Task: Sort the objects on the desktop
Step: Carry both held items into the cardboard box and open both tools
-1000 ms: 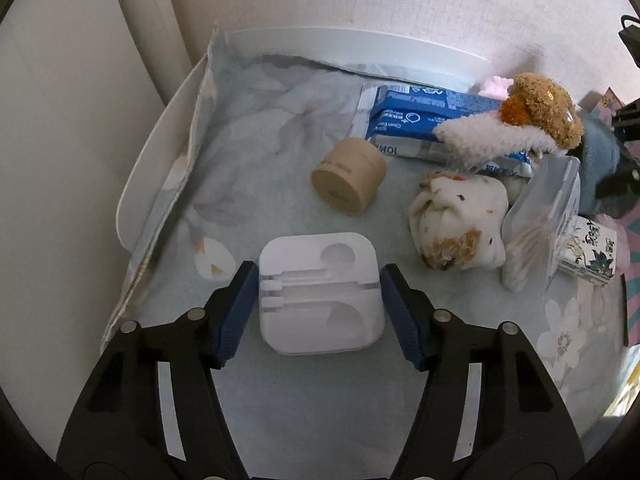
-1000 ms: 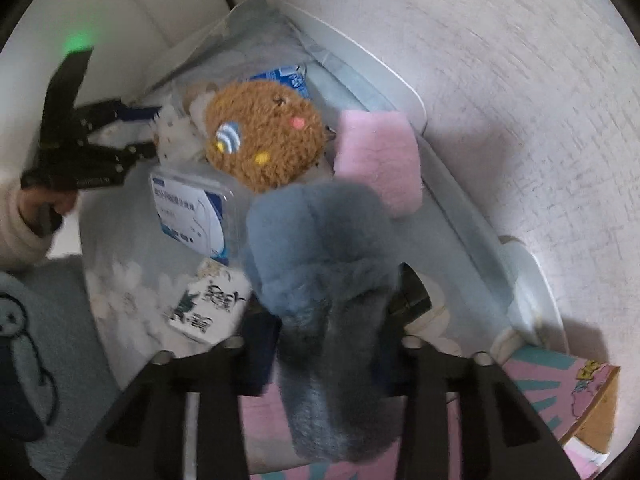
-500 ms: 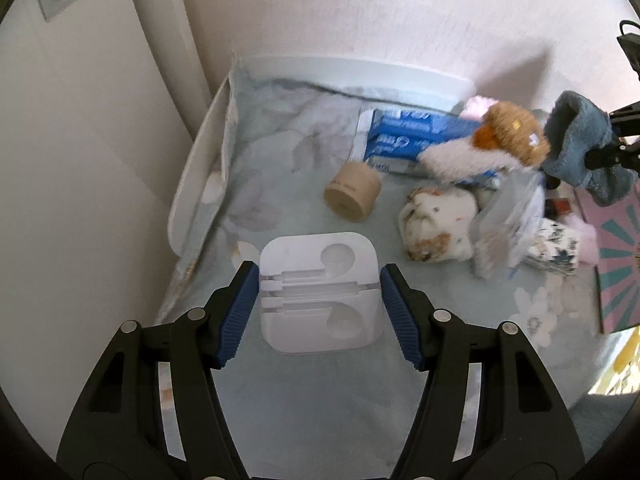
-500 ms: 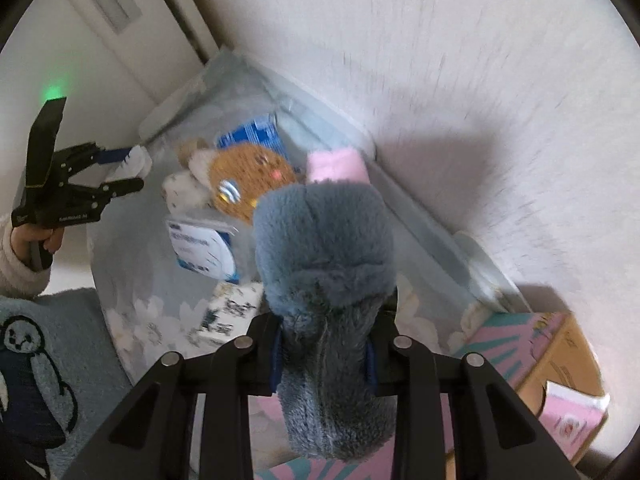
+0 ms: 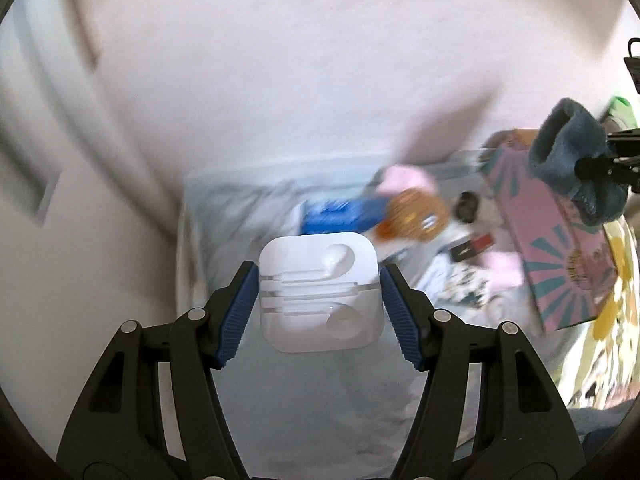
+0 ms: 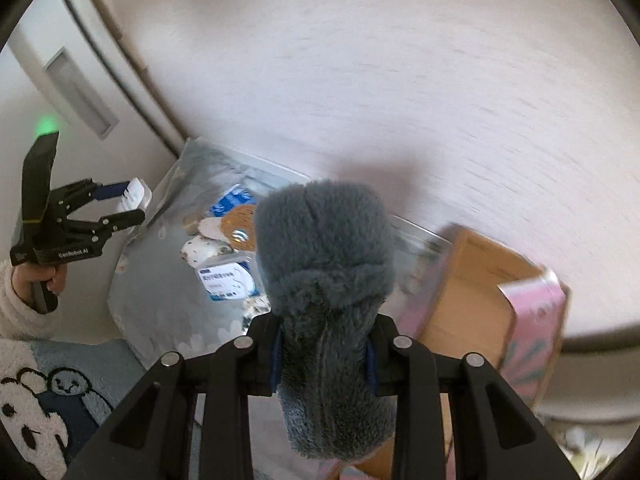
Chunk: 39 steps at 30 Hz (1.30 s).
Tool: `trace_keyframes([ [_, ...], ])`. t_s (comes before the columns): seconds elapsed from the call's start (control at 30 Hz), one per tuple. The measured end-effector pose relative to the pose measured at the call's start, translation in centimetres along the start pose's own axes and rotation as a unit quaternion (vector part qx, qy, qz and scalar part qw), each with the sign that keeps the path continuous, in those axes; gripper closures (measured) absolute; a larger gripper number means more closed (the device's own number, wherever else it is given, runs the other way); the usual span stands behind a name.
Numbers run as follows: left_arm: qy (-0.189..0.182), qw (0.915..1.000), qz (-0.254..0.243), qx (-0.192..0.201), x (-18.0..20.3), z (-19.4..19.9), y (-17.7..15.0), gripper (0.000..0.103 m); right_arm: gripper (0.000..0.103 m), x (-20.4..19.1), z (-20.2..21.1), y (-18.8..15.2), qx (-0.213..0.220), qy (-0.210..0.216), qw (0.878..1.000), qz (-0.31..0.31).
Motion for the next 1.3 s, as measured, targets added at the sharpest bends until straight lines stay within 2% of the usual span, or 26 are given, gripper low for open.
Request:
trace_keyframes([
  [0.13,-0.037,0.9979,-0.051,0.012,4.6,0.0,3.5,0.043,0.074,1.8,2.3,-2.8,0.005,-0.027,0.998,-0.053],
  [0.2,-0.041,0.9963,-0.074,0.017,6.8,-0.3,4.6,0.043,0.074,2.5,3.0,-4.0,0.006,-0.037,0.996,-0.079],
  [0.37,-0.081,0.9865,-0.141,0.020,14.0,-1.2,7.6,0.043,0.074,4.0,4.4,-7.2,0.009,-0.058,0.989,-0.136],
  [0.43,-0.093,0.9813,-0.168,0.020,16.7,-1.7,8.3,0.043,0.074,4.4,4.5,-8.6,0.005,-0.070,0.986,-0.153],
  [0.6,-0.129,0.9633,-0.235,0.007,24.6,-3.3,9.7,0.043,0.074,5.9,3.2,-11.0,-0.015,-0.068,0.978,-0.195],
  [0.77,-0.152,0.9436,-0.292,-0.032,32.1,-7.4,9.6,0.043,0.074,7.0,1.2,-13.0,-0.038,-0.070,0.971,-0.226],
  [0.93,-0.156,0.9296,-0.328,-0.061,36.2,-10.2,8.0,0.043,0.074,8.1,-0.7,-14.8,-0.055,-0.073,0.963,-0.254],
  [1.2,-0.148,0.9185,-0.356,-0.088,37.4,-13.2,6.1,0.043,0.074,8.9,-2.7,-16.1,-0.063,-0.073,0.955,-0.280],
  [1.3,-0.143,0.9177,-0.358,-0.095,37.2,-14.0,5.8,0.043,0.074,8.9,-3.1,-16.2,-0.063,-0.071,0.955,-0.281],
])
Point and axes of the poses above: each gripper's, at about its wrist camera, not at the fingertips, and z roughly against the way its jaws point, x to its right, y to its top, the point moved 3 cm from there along -z, roughly the way its jaws point, and after that the axes turned 5 degrees about z, right-handed, at the moved point
